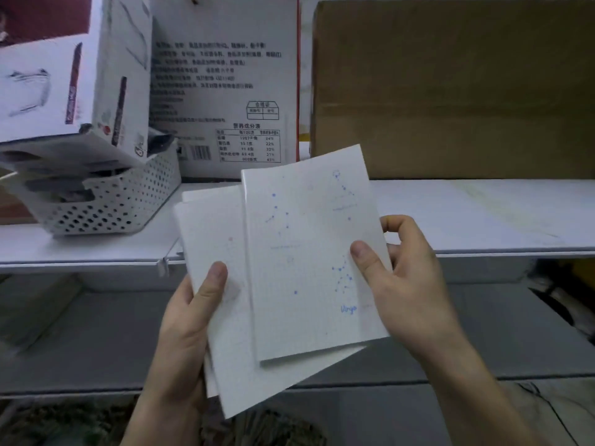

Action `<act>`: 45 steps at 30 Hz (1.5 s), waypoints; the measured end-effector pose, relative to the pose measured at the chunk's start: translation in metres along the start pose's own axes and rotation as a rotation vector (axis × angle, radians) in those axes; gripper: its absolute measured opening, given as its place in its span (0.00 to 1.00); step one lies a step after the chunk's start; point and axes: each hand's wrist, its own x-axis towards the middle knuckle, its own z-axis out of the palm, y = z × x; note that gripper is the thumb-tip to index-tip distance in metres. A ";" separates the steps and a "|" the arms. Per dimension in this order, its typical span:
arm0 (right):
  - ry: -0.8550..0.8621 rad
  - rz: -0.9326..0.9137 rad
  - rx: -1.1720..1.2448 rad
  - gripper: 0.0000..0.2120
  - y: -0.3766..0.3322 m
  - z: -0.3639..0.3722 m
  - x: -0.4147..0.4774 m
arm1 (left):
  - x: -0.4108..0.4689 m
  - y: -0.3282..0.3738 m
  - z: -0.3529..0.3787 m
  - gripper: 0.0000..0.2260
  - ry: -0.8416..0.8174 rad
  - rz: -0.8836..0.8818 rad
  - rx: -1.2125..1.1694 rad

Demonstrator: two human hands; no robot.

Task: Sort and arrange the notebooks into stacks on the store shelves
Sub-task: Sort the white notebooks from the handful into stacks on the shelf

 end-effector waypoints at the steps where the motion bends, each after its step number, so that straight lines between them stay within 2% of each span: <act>1: -0.027 0.030 0.008 0.06 -0.004 -0.011 0.009 | 0.002 -0.001 0.002 0.41 0.012 -0.003 -0.017; 3: -0.077 0.102 0.049 0.06 -0.011 -0.038 0.033 | 0.006 -0.004 0.006 0.33 0.028 0.008 -0.010; 5: -0.055 0.152 0.025 0.09 -0.011 -0.071 0.065 | 0.004 -0.007 0.011 0.24 0.044 0.027 -0.009; 7: -0.011 0.193 -0.022 0.11 -0.005 -0.101 0.098 | 0.000 -0.011 0.020 0.21 0.070 0.043 -0.011; 10: -0.008 0.227 -0.161 0.14 0.014 -0.132 0.141 | -0.005 -0.021 0.035 0.22 0.102 0.070 -0.017; 16: -0.082 0.205 -0.416 0.11 0.046 -0.152 0.169 | -0.015 -0.042 0.070 0.20 0.171 0.124 -0.023; 20: -0.112 0.146 -0.582 0.16 0.055 -0.156 0.169 | -0.022 -0.054 0.092 0.22 0.210 0.152 0.003; 25: -0.117 0.106 -0.729 0.21 0.056 -0.158 0.171 | -0.024 -0.059 0.101 0.38 0.215 0.228 0.180; 31: -0.114 0.101 -0.919 0.20 0.056 -0.154 0.172 | -0.026 -0.063 0.109 0.34 0.163 0.224 0.166; 33: -0.111 0.107 -1.061 0.19 0.055 -0.152 0.169 | -0.027 -0.063 0.112 0.28 0.169 0.220 0.152; 35: -0.062 -0.020 -1.254 0.19 0.054 -0.154 0.160 | -0.031 -0.064 0.120 0.26 0.150 0.176 0.109; 36: -0.040 -0.129 -1.235 0.18 0.052 -0.154 0.150 | -0.033 -0.065 0.122 0.30 0.138 0.160 0.100; 37: -0.054 -0.236 -1.105 0.16 0.048 -0.155 0.137 | -0.034 -0.066 0.123 0.36 0.132 0.150 0.099; 38: -0.103 -0.291 -0.860 0.16 0.041 -0.155 0.119 | -0.035 -0.066 0.123 0.40 0.121 0.146 0.091; 40: -0.265 -0.181 -0.286 0.17 0.024 -0.153 0.078 | -0.038 -0.067 0.122 0.43 0.098 0.142 0.069; 41: -0.349 -0.104 -0.119 0.20 0.019 -0.150 0.057 | -0.039 -0.068 0.122 0.43 0.089 0.135 0.071; 43: -0.408 -0.061 -0.057 0.23 0.022 -0.140 0.020 | -0.041 -0.071 0.119 0.44 0.055 0.112 0.081; 45: -0.269 -0.087 -0.040 0.18 0.033 -0.129 -0.003 | -0.044 -0.073 0.117 0.45 0.040 0.094 0.087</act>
